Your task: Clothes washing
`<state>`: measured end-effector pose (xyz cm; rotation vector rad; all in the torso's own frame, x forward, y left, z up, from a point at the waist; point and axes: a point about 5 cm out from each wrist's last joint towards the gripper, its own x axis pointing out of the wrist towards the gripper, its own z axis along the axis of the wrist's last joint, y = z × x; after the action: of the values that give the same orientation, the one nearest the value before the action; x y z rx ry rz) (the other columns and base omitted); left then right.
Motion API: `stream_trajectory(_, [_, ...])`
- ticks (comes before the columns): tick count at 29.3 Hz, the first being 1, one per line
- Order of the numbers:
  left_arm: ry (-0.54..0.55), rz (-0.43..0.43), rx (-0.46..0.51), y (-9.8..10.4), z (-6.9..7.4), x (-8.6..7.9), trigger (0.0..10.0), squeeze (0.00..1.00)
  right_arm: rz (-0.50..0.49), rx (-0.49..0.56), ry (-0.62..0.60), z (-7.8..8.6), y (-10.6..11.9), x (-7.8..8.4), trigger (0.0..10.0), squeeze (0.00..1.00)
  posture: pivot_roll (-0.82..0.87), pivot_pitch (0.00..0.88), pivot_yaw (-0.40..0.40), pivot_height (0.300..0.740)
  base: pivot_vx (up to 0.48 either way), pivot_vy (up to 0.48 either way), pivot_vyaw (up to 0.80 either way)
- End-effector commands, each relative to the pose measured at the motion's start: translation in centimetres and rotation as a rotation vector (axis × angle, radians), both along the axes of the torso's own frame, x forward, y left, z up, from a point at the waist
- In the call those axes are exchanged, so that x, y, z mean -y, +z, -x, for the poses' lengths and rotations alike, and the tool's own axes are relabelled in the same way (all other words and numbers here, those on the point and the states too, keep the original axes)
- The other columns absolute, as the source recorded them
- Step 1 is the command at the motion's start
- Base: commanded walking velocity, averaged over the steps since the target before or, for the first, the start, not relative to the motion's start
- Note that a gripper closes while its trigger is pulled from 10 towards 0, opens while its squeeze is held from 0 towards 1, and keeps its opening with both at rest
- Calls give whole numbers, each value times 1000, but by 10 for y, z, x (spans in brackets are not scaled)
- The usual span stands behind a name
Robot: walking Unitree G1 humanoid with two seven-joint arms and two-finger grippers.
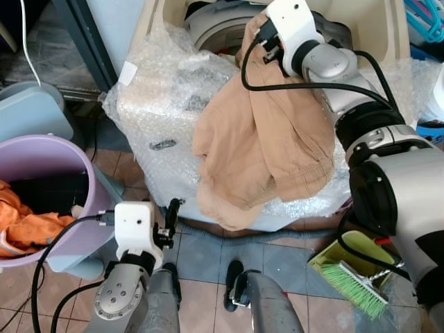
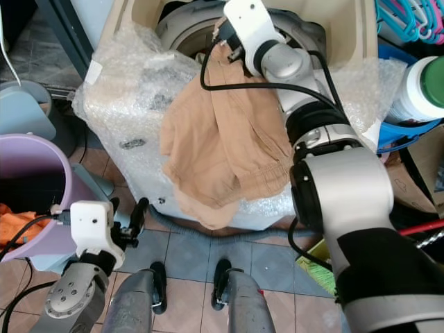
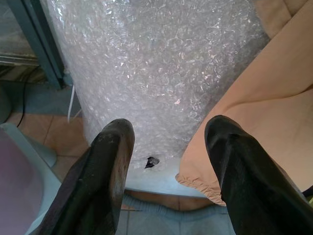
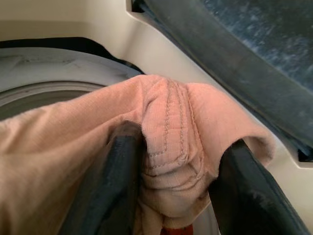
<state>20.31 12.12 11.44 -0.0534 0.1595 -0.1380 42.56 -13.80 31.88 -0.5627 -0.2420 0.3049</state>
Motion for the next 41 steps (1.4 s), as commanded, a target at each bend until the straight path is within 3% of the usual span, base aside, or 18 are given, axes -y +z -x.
stream_trajectory(1, [-3,-11,-30,-8,-4,0,10000,0,-7,91,8,3,22,5,10000,1000,68,228,-62,740,0,0,0])
stream_trajectory(5, [-20,-16,-18,-10,-18,4,10000,0,93,14,20,2,12,11,10000,1000,53,186,-52,740,0,0,0])
stream_trajectory(12, [-60,-32,-9,-14,-34,8,10000,0,249,-325,27,6,-33,50,10000,1000,29,118,-28,740,0,0,0])
stream_trajectory(15, [-64,-37,0,-14,-39,7,10000,0,204,-320,-9,6,-29,59,10000,1000,23,96,-20,740,0,0,0])
stream_trajectory(19, [-72,-45,30,-10,-51,7,10000,0,151,-196,-83,7,-4,69,10000,1000,19,72,-19,740,0,0,0])
stream_trajectory(23, [-69,-42,42,-9,-57,7,10000,0,16,-40,-42,10,24,68,10000,1000,13,63,-20,740,0,0,0])
stream_trajectory(24, [-69,-38,46,-10,-58,8,10000,0,-29,13,15,13,29,68,10000,1000,9,58,-19,740,0,0,0])
stream_trajectory(31, [-80,-25,49,-12,-57,13,10000,0,-110,87,146,22,23,71,10000,1000,2,54,-12,740,0,0,0])
stream_trajectory(32, [-82,-24,50,-13,-57,13,10000,0,-160,88,178,24,16,73,10000,1000,-4,51,-10,740,0,0,0])
stream_trajectory(34, [-83,-23,52,-13,-58,13,10000,0,-182,65,223,26,9,72,10000,1000,-7,51,-10,740,0,0,0])
stream_trajectory(35, [-82,-21,56,-13,-60,12,10000,0,-178,32,329,32,-4,67,10000,1000,-13,51,-5,740,0,0,0])
stream_trajectory(38, [-81,-19,59,-13,-62,11,10000,0,-166,-21,463,46,-20,60,10000,1000,-20,52,2,740,0,0,0])
stream_trajectory(41, [-86,-16,59,-13,-62,12,10000,0,-171,-61,525,55,-28,57,10000,1000,-29,52,8,740,0,0,0])
